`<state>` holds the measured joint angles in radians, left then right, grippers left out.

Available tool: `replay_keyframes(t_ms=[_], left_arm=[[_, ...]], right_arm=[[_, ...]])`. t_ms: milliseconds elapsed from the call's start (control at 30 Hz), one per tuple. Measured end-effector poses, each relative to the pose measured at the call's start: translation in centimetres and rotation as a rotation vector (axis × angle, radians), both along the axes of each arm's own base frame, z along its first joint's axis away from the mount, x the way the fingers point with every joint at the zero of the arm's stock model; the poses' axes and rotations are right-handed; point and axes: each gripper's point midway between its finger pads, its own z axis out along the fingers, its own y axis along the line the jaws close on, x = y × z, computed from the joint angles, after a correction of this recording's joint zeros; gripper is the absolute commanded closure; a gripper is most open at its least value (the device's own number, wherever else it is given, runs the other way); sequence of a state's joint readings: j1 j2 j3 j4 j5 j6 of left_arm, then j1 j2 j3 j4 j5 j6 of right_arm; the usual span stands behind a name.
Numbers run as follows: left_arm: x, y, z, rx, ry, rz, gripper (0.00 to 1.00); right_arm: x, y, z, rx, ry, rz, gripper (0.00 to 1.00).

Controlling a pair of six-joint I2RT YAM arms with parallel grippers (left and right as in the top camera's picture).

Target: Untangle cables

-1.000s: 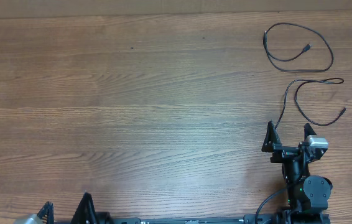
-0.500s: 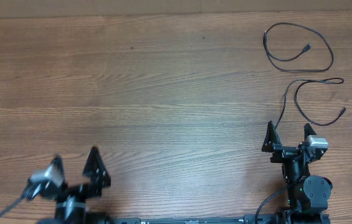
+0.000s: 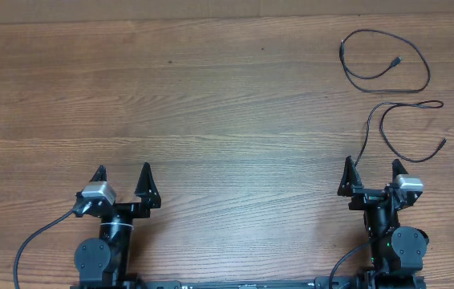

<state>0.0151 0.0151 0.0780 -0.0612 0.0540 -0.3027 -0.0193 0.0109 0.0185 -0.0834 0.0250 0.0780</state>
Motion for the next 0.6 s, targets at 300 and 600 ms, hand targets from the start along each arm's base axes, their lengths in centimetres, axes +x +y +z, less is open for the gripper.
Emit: replay_keyframes(t_ms=[300, 600], left_arm=[[0.3, -0.9, -3.2, 0.190, 0.053, -0.059, 0.00], [0.3, -0.9, -3.5, 0.269, 0.055, -0.064, 0.01]], right_arm=[[0.0, 0.0, 0.0, 0.000, 0.000, -0.001, 0.00], [0.0, 0.0, 0.0, 0.001, 0.001, -0.001, 0.00]])
